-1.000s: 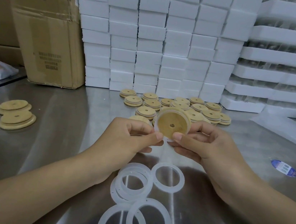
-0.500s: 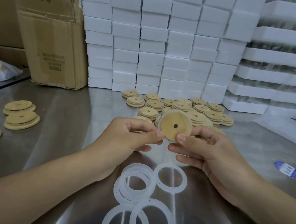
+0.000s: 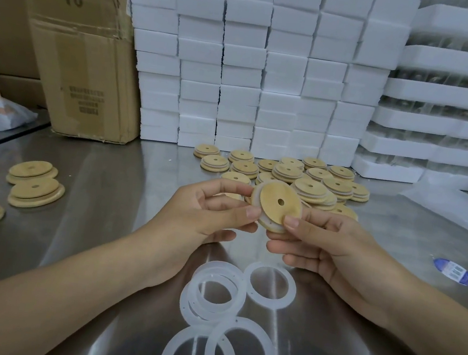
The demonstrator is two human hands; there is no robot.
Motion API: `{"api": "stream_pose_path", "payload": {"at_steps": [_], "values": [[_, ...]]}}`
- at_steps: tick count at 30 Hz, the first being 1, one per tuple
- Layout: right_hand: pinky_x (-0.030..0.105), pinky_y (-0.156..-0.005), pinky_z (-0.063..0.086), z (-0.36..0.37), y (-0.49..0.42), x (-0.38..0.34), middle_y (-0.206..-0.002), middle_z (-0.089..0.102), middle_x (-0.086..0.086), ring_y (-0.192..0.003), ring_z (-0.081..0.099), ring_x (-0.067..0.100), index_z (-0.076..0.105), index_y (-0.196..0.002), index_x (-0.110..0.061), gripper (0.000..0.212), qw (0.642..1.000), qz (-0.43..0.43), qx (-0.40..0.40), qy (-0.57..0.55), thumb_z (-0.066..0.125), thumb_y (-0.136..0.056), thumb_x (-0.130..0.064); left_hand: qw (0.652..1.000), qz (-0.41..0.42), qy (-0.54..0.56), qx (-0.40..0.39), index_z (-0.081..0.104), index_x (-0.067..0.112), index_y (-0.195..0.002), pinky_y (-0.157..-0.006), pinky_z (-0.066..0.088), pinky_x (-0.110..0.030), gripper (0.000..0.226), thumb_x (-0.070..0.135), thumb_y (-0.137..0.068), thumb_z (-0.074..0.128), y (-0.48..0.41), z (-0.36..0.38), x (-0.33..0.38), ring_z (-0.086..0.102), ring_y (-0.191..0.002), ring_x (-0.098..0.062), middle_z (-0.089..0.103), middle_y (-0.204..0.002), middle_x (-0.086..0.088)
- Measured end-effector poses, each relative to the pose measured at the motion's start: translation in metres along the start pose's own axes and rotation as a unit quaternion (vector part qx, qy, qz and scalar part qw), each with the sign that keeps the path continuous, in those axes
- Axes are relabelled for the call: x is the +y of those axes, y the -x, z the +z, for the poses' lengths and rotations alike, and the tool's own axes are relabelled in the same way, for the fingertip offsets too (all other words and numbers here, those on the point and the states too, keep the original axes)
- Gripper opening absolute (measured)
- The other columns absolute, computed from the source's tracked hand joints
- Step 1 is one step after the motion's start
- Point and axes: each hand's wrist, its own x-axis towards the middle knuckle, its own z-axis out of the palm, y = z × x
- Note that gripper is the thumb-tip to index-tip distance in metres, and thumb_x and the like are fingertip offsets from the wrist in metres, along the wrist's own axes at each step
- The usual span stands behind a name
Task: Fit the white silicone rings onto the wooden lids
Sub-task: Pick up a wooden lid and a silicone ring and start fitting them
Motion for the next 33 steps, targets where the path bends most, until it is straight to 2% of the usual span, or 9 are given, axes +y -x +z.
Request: {"api": "stream_pose_path", "payload": {"at_steps": [8,12,17,19,21,25,28,30,33], "values": [[0.022,-0.075,0.062,0.001,0.001,0.0,-0.115,0.079,0.015,-0.095,0.08,0.019,0.082,-0.109,-0.012,0.034,0.999,-0.004,-0.015,0.032,0.081,-0.083,-0.035,1.0,0.014,-0.01,-0.002,0.08,0.033,-0.115,-0.077,0.058,-0.025,0.047,0.038,-0.071,0.094,0.0,0.001,-0.001,0.078,-0.088,-0.019,0.081,-0.098,-0.009],[0.021,-0.073,0.061,0.001,0.002,-0.002,-0.107,0.08,0.015,-0.088,0.079,0.016,0.084,-0.1,-0.018,0.021,0.999,-0.002,-0.029,0.036,0.083,-0.089,-0.036,0.997,0.026,-0.061,-0.027,0.073,0.041,-0.13,-0.081,0.057,-0.027,0.055,0.029,-0.08,0.092,0.001,0.001,-0.001,0.078,-0.091,-0.019,0.08,-0.097,-0.008],[0.025,-0.074,0.062,0.0,0.0,0.005,-0.103,0.079,0.019,-0.086,0.078,0.02,0.072,-0.131,-0.033,0.047,0.998,-0.046,-0.012,0.027,0.086,-0.086,-0.031,0.993,0.048,-0.101,-0.034,0.067,0.035,-0.14,-0.087,0.06,-0.025,0.073,0.018,-0.075,0.094,0.0,0.002,-0.005,0.077,-0.091,-0.021,0.081,-0.103,-0.008],[0.026,-0.072,0.061,0.001,0.0,0.007,-0.103,0.078,0.019,-0.088,0.077,0.022,0.068,-0.134,-0.04,0.057,0.996,-0.076,0.001,0.053,0.09,-0.083,-0.028,0.991,0.059,-0.122,-0.015,0.068,0.035,-0.136,-0.088,0.06,-0.025,0.071,0.021,-0.072,0.095,-0.001,0.003,-0.006,0.078,-0.092,-0.017,0.08,-0.103,-0.003],[0.027,-0.074,0.061,0.003,0.0,0.009,-0.107,0.079,0.015,-0.095,0.077,0.022,0.066,-0.135,-0.043,0.062,0.992,-0.097,0.003,0.085,0.091,-0.082,-0.025,0.985,0.069,-0.156,-0.004,0.07,0.037,-0.132,-0.097,0.06,-0.031,0.068,0.024,-0.071,0.097,-0.001,0.002,-0.007,0.077,-0.106,-0.015,0.079,-0.115,0.001],[0.032,-0.077,0.064,0.004,0.0,0.012,-0.11,0.079,0.01,-0.099,0.077,0.026,0.064,-0.139,-0.039,0.066,0.984,-0.131,0.01,0.119,0.088,-0.082,-0.019,0.972,0.077,-0.224,-0.004,0.071,0.035,-0.126,-0.105,0.056,-0.039,0.062,0.027,-0.072,0.1,-0.002,0.002,-0.008,0.069,-0.121,-0.006,0.074,-0.127,0.014],[0.029,-0.092,0.06,0.005,0.001,0.013,-0.107,0.078,0.009,-0.105,0.076,0.023,0.063,-0.14,-0.031,0.07,0.972,-0.177,0.046,0.146,0.089,-0.077,-0.017,0.967,0.065,-0.248,-0.006,0.075,0.032,-0.12,-0.104,0.059,-0.044,0.053,0.03,-0.073,0.1,-0.002,0.003,-0.01,0.068,-0.122,-0.004,0.075,-0.125,0.014],[0.031,-0.104,0.055,0.006,0.002,0.013,-0.113,0.078,0.003,-0.114,0.072,0.015,0.066,-0.136,-0.029,0.066,0.961,-0.202,0.05,0.185,0.089,-0.075,-0.019,0.961,0.061,-0.268,-0.026,0.076,0.034,-0.119,-0.1,0.058,-0.04,0.05,0.035,-0.074,0.099,-0.003,0.004,-0.011,0.071,-0.115,-0.007,0.076,-0.123,0.013],[0.029,-0.1,0.058,0.007,0.004,0.013,-0.121,0.076,-0.008,-0.121,0.067,0.007,0.074,-0.128,-0.028,0.049,0.945,-0.226,0.025,0.235,0.087,-0.08,-0.021,0.966,0.058,-0.25,-0.042,0.077,0.032,-0.119,-0.099,0.058,-0.038,0.045,0.029,-0.079,0.097,-0.003,0.002,-0.012,0.075,-0.111,-0.013,0.079,-0.117,0.008]]}}
